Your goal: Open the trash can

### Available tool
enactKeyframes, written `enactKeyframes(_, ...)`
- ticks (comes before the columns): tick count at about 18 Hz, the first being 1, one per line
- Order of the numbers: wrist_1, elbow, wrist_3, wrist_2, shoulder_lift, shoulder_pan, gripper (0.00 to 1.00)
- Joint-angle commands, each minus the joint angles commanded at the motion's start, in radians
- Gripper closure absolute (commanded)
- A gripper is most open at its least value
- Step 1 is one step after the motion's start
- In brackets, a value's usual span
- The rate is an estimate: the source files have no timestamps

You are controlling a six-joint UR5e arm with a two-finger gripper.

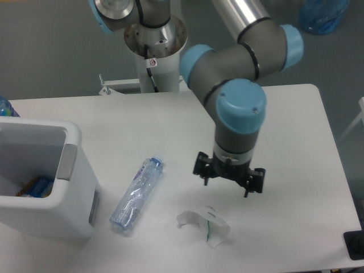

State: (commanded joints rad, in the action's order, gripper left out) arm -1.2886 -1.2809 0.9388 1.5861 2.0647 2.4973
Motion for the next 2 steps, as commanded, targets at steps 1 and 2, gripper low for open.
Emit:
enactKeyframes(1, 0.003, -0.005, 0.000, 0.003, 0.002, 0.000, 0.00)
enactKeyframes(2, 0.008, -0.009, 0.000, 0.003, 0.003, 0.000, 0.00)
